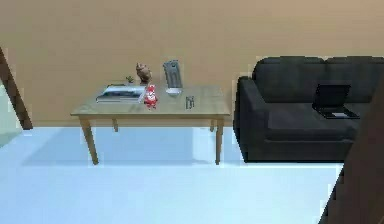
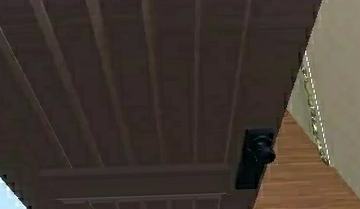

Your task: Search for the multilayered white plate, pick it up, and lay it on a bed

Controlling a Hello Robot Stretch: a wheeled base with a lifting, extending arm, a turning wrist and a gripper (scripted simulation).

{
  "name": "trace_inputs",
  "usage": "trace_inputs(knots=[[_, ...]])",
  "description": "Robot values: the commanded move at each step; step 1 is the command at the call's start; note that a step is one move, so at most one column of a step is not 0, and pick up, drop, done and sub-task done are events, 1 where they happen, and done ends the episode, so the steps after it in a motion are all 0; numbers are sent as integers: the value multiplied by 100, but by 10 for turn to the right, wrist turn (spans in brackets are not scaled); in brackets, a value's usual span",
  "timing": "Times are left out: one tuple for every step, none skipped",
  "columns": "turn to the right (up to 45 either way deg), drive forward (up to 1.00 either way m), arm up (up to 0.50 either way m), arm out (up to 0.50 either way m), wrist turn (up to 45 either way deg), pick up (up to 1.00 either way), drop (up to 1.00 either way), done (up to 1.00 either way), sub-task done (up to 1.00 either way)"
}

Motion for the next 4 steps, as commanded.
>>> trace_inputs(knots=[[-450,0,0,0,0,0,0,0,0],[-30,0,0,0,0,0,0,0,0],[0,100,0,0,0,0,0,0,0],[0,100,0,0,0,0,0,0,0]])
